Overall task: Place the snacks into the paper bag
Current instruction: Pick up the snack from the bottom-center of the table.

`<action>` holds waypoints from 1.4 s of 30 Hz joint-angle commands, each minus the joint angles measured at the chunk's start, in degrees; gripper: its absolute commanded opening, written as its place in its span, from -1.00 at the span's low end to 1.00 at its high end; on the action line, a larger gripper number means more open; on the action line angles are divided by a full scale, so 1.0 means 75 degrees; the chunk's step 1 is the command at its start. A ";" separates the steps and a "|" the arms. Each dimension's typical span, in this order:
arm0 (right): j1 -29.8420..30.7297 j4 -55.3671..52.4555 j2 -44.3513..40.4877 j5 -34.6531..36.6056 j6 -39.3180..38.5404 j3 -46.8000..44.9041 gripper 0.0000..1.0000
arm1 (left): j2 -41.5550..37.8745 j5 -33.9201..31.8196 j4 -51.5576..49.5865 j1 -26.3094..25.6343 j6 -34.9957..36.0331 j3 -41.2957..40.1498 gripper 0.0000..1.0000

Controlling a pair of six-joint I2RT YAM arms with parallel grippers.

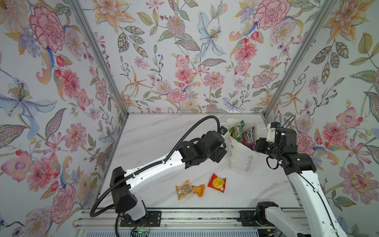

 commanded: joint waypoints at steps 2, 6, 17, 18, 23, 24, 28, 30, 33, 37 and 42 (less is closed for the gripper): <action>-0.0007 0.0062 -0.0030 0.0055 -0.0082 0.0181 -1.00 | -0.1138 0.0312 0.1638 0.0042 -0.1174 -0.1990 0.74; -0.0007 0.0071 -0.0042 0.0061 -0.0059 0.0084 -1.00 | -0.1837 0.0032 0.1202 0.0040 -0.1997 -0.3274 0.74; -0.0006 0.0083 -0.0015 0.0072 -0.0102 -0.0053 -1.00 | -0.4101 0.0913 0.1300 0.0540 -0.4906 -0.7159 0.73; -0.0007 0.0083 -0.0005 0.0069 -0.0114 -0.0062 -1.00 | -0.4266 0.0950 0.1228 0.0575 -0.5048 -0.7321 0.73; 0.0000 0.0083 0.0000 0.0076 -0.0128 -0.0056 -1.00 | -0.4708 0.1279 0.0942 0.0607 -0.5533 -0.7860 0.73; 0.0005 0.0083 -0.0006 0.0063 -0.0106 -0.0065 -1.00 | -0.4772 0.1359 0.0902 0.0602 -0.5646 -0.7938 0.73; 0.0005 0.0078 -0.0015 0.0074 -0.0122 -0.0079 -1.00 | -0.5082 0.1642 0.0690 0.0603 -0.6048 -0.8380 0.69; 0.0005 0.0073 -0.0016 0.0069 -0.0111 -0.0089 -1.00 | -0.5186 0.1717 0.0632 0.0602 -0.6197 -0.8550 0.66; 0.0017 0.0083 -0.0005 0.0064 -0.0108 -0.0120 -1.00 | -0.5192 0.2054 0.1065 0.0607 -0.6334 -0.8912 0.57; 0.0028 0.0083 0.0000 0.0070 -0.0112 -0.0130 -1.00 | -0.4902 0.2408 0.1827 0.0591 -0.6424 -0.9201 0.38; 0.0038 0.0084 0.0008 0.0083 -0.0119 -0.0090 -1.00 | -0.4515 0.2357 0.1987 0.0583 -0.6312 -0.9202 0.20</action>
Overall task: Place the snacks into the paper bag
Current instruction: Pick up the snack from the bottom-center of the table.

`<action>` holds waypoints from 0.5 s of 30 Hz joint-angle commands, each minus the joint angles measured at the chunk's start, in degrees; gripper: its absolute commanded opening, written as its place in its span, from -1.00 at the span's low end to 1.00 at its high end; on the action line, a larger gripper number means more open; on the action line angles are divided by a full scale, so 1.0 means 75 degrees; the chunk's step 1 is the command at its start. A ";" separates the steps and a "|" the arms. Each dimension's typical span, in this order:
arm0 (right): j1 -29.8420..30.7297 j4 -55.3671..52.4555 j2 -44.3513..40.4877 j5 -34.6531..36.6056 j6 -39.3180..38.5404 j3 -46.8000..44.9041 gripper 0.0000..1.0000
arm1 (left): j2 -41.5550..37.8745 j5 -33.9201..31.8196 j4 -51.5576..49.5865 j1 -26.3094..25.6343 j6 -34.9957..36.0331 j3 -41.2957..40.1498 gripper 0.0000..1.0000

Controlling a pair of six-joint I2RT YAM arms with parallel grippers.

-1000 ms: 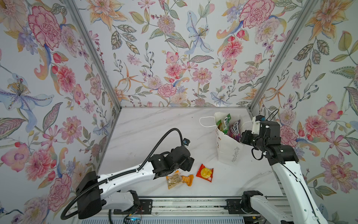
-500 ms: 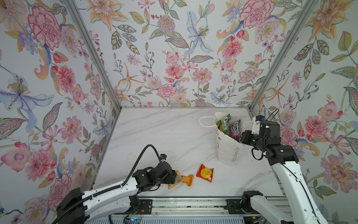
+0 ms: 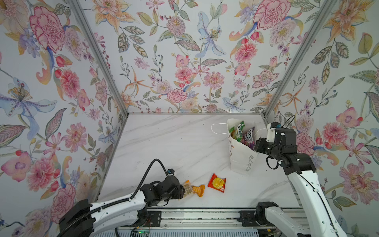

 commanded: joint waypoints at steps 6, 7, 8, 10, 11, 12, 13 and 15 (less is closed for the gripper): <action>0.0048 0.0048 0.0040 0.0036 -0.0100 -0.0021 -1.00 | 0.0515 0.0040 -0.0247 0.0056 -0.0050 -0.0237 -0.26; 0.0049 0.0043 0.0020 0.0035 -0.0104 -0.0024 -1.00 | 0.0505 -0.0005 -0.0295 0.0056 -0.0023 -0.0206 -0.33; 0.0049 0.0046 0.0012 0.0027 -0.0089 -0.0023 -1.00 | 0.0472 -0.0062 -0.0338 0.0057 -0.0002 -0.0183 -0.40; 0.0061 0.0044 0.0007 0.0024 -0.0083 -0.0021 -1.00 | 0.0367 -0.0220 -0.0493 0.0056 0.0024 -0.0110 -0.52; 0.0061 0.0043 0.0003 0.0019 -0.0080 -0.0024 -1.00 | 0.0294 -0.0295 -0.0558 0.0057 0.0042 -0.0078 -0.58; 0.0061 0.0046 -0.0014 0.0017 -0.0078 -0.0027 -1.00 | 0.0234 -0.0345 -0.0602 0.0051 0.0065 -0.0055 -0.62; 0.0067 0.0042 -0.0005 0.0017 -0.0078 -0.0023 -1.00 | 0.0168 -0.0388 -0.0628 0.0056 0.0082 -0.0027 -0.67; 0.0072 0.0044 -0.0006 0.0018 -0.0073 -0.0011 -1.00 | 0.0054 -0.0505 -0.0688 0.0057 0.0137 0.0046 -0.71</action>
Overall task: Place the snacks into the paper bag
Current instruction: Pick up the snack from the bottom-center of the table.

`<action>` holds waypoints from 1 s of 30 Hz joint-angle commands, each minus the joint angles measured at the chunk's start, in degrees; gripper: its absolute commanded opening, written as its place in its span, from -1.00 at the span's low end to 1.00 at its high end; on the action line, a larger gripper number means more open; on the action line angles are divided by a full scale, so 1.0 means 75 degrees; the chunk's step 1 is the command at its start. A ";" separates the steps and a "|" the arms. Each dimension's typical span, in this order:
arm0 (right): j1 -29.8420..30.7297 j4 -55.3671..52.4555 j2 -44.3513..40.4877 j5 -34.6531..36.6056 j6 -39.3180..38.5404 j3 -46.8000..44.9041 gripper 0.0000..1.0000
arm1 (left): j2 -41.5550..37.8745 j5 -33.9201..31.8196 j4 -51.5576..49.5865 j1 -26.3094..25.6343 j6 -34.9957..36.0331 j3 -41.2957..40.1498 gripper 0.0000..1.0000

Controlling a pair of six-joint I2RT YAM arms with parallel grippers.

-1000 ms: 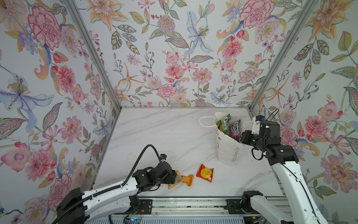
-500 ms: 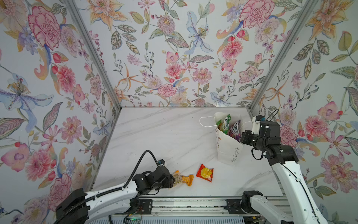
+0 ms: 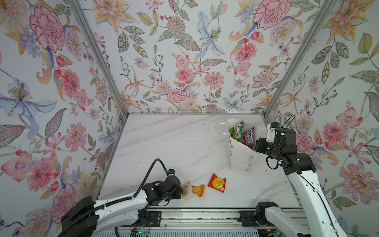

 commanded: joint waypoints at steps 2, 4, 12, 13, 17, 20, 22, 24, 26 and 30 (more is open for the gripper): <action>0.0062 0.0048 -0.0007 0.0003 -0.0062 -0.0003 -1.00 | -0.0210 -0.0495 -0.0721 0.0057 0.0248 0.0161 -0.75; 0.0069 0.0044 -0.0015 0.0017 -0.0066 0.0013 -1.00 | -0.0309 -0.0627 -0.0783 0.0055 0.0371 0.0299 -0.78; 0.0092 0.0031 -0.0007 0.0021 -0.0050 0.0044 -1.00 | -0.0729 -0.1300 -0.0838 0.0066 0.0997 0.1077 -0.97; 0.0093 0.0039 -0.0017 0.0027 -0.0051 0.0050 -1.00 | -0.0773 -0.1430 -0.0824 0.0059 0.1095 0.1201 -0.98; 0.0093 0.0019 0.0005 0.0062 -0.0043 0.0058 -1.00 | -0.0826 -0.1941 -0.0687 0.0086 0.1558 0.1733 -1.00; 0.0101 -0.0003 0.0010 0.0060 -0.0040 0.0102 -1.00 | -0.0768 -0.2019 -0.0402 0.0207 0.1998 0.2141 -1.00; 0.0104 -0.0039 0.0023 0.0080 -0.0047 0.0143 -1.00 | -0.0698 -0.1984 -0.0194 0.0308 0.2269 0.2390 -1.00; 0.0105 -0.0084 0.0047 0.0107 -0.0064 0.0206 -1.00 | -0.0562 -0.1971 -0.0101 0.0408 0.2518 0.2672 -1.00; 0.0105 -0.0097 0.0053 0.0138 -0.0057 0.0239 -1.00 | -0.0409 -0.1983 -0.0022 0.0484 0.2773 0.2997 -1.00; 0.0116 -0.0089 0.0045 0.0143 -0.0042 0.0261 -1.00 | -0.0009 -0.1995 0.0228 0.0549 0.3232 0.3691 -1.00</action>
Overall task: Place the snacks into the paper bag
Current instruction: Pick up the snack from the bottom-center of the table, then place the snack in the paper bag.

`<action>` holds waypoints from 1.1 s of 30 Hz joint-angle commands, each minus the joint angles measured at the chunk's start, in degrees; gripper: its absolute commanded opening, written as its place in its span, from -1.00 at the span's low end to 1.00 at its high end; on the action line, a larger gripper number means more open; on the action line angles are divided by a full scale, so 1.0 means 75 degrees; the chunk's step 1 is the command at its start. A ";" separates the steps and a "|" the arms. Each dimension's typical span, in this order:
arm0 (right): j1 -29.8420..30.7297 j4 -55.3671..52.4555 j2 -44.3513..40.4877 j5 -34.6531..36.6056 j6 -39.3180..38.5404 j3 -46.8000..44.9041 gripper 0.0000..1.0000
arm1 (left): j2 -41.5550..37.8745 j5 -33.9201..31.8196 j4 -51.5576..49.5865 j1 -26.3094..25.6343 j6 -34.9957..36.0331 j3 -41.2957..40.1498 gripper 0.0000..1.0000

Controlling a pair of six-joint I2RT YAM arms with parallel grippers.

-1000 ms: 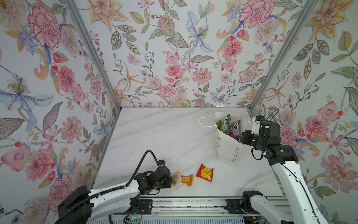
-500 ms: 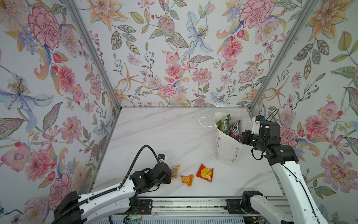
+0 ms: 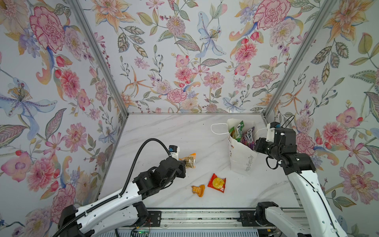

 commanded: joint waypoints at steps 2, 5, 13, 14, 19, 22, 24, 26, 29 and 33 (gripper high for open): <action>0.0076 -0.0088 0.0043 0.0079 -0.0046 0.0238 -1.00 | 0.0428 -0.0182 0.0556 0.0093 0.0874 0.0912 -1.00; 0.0090 -0.0113 0.0041 0.0093 -0.0047 0.0251 -1.00 | 0.0800 -0.0301 0.0681 0.0099 0.1212 0.1626 -1.00; 0.0092 -0.0119 0.0007 0.0108 -0.0053 0.0257 -1.00 | 0.1938 -0.0051 0.0820 0.0118 0.1846 0.3577 -1.00; 0.0102 -0.0113 -0.0013 0.0121 -0.0068 0.0241 -1.00 | 0.2094 0.0073 0.0849 0.0127 0.1862 0.3776 -1.00; 0.0102 -0.0125 0.0009 0.0100 -0.0102 0.0336 -1.00 | 0.3142 0.0654 0.0470 0.0057 0.1995 0.5208 -1.00; 0.0102 -0.0148 0.0068 0.0102 -0.0107 0.0350 -1.00 | 0.3757 0.0787 0.0069 -0.0030 0.2087 0.6098 -1.00; 0.0102 -0.0138 0.0079 0.0075 -0.0083 0.0345 -1.00 | 0.4190 0.0795 -0.0299 -0.0144 0.2168 0.6782 -1.00; 0.0114 -0.0137 0.0090 0.0079 -0.0069 0.0337 -1.00 | 0.4641 0.0823 -0.0675 -0.0251 0.2234 0.7511 -1.00; 0.0123 -0.0137 0.0096 0.0075 -0.0054 0.0374 -1.00 | 0.5540 0.0857 -0.1222 -0.0428 0.2316 0.8656 -1.00; 0.0137 -0.0138 0.0103 0.0081 -0.0068 0.0381 -1.00 | 0.6906 0.0979 -0.2056 -0.0729 0.2518 1.0642 -1.00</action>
